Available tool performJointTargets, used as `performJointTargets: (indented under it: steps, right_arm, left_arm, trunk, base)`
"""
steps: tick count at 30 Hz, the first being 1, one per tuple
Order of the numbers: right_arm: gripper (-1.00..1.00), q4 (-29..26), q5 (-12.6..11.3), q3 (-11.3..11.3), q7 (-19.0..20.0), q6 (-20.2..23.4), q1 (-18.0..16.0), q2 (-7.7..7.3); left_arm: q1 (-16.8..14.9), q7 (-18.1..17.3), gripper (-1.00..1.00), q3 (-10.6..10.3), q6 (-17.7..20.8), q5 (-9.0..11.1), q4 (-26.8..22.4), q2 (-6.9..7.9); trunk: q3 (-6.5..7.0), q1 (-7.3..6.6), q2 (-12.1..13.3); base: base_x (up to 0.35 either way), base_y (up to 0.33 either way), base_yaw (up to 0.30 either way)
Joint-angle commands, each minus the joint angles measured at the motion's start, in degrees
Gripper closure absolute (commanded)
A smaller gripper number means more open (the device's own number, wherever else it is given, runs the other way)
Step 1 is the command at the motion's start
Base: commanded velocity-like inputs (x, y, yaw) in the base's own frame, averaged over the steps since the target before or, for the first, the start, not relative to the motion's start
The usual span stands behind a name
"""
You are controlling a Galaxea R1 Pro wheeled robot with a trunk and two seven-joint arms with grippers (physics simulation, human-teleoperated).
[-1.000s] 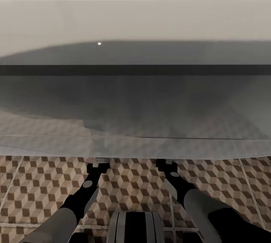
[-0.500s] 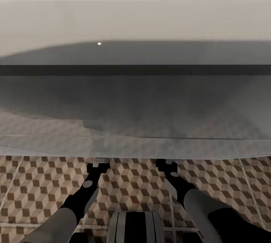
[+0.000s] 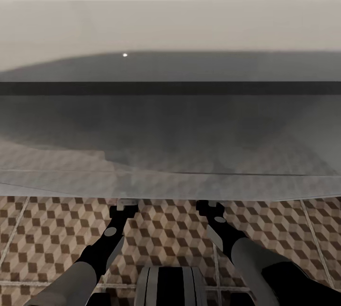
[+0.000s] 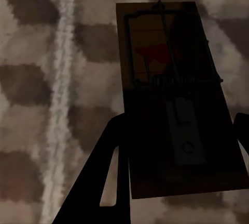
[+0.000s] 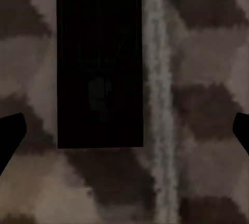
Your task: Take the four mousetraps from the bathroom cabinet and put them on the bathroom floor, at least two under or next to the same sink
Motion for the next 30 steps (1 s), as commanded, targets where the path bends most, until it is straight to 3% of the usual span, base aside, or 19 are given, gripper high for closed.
performJointTargets:
  steps: [1, 9, 30]
  right_arm:
    - [-1.0, 0.1, -0.6, 0.5, -0.2, -0.2, 0.0, 0.0]
    - [-1.0, 0.0, -2.1, 0.5, -0.2, -0.3, 0.0, 0.0]
    - [-1.0, 0.0, -2.5, 0.6, 0.3, -0.4, 0.0, -0.07]
  left_arm:
    - [0.0, 0.7, 1.0, -0.4, -0.1, -0.1, 0.0, 0.04]
    - [0.0, 0.7, 1.0, -0.4, -0.1, -0.1, 0.0, 0.04]
    - [-0.4, 0.7, 1.0, -0.4, -0.1, -0.2, -1.0, -0.04]
  trunk:
    - [-0.03, -0.01, 0.0]
    - [-0.03, -0.01, 0.0]
    - [-0.03, -0.01, 0.0]
  base:
    - [0.0, 0.0, 0.0]
    - [0.0, 0.0, 0.0]
    - [0.0, 0.0, 0.0]
